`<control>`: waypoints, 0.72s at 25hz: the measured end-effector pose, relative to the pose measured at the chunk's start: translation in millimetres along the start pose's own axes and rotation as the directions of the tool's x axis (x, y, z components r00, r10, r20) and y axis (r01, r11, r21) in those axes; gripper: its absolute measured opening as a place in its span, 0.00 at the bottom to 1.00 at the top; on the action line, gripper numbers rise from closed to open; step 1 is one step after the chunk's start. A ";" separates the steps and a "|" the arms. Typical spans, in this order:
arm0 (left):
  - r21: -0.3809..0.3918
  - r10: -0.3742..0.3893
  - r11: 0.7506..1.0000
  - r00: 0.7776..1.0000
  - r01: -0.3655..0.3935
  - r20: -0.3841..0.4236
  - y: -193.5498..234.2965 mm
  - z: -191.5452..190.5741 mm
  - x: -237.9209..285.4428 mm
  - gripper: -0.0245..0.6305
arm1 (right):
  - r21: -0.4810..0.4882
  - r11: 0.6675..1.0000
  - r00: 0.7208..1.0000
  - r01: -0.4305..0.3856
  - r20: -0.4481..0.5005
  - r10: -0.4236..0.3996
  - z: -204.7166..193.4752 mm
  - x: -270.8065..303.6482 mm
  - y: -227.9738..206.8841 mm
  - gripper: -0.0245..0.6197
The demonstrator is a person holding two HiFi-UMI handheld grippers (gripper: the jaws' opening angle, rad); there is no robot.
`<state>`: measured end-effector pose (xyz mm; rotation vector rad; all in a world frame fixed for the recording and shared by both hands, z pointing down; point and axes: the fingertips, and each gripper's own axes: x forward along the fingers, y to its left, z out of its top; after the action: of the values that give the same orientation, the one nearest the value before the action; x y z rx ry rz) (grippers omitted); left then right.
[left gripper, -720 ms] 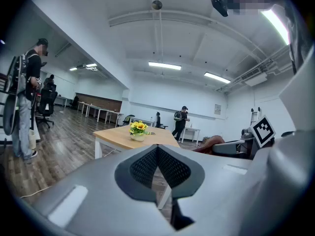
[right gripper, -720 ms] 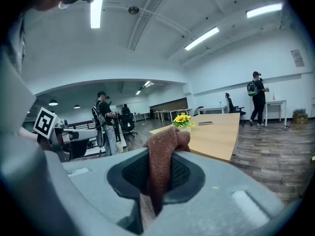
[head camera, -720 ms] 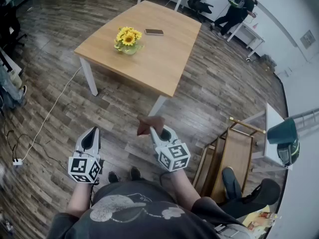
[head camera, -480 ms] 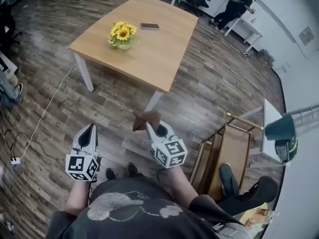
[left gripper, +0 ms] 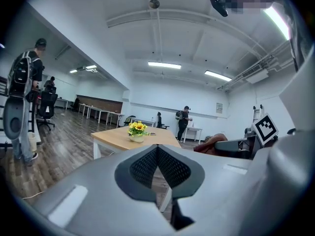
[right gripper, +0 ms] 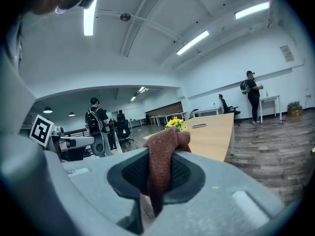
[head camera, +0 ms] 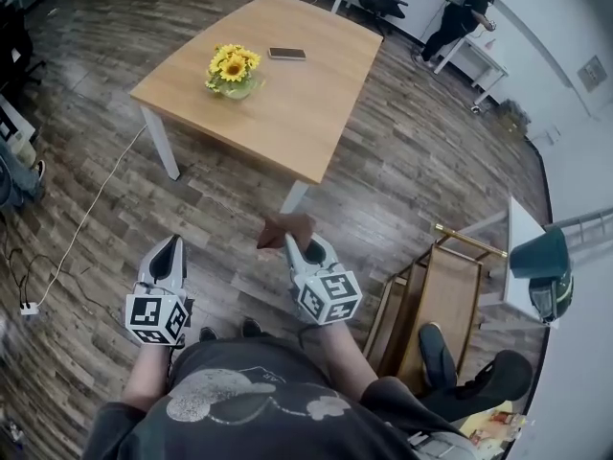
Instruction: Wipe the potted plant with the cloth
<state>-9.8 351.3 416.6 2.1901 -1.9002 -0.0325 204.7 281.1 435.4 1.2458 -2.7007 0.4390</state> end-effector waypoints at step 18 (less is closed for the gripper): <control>0.072 0.092 0.993 0.996 -0.091 -0.015 1.0 -10.6 58.7 0.07 | 0.063 0.997 0.999 0.047 0.015 -0.048 -10.8 -0.2 -61.9 0.11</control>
<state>0.1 295.5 435.4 2.1370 -2.0193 0.0718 251.9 246.5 458.3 1.3320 -2.6846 0.5135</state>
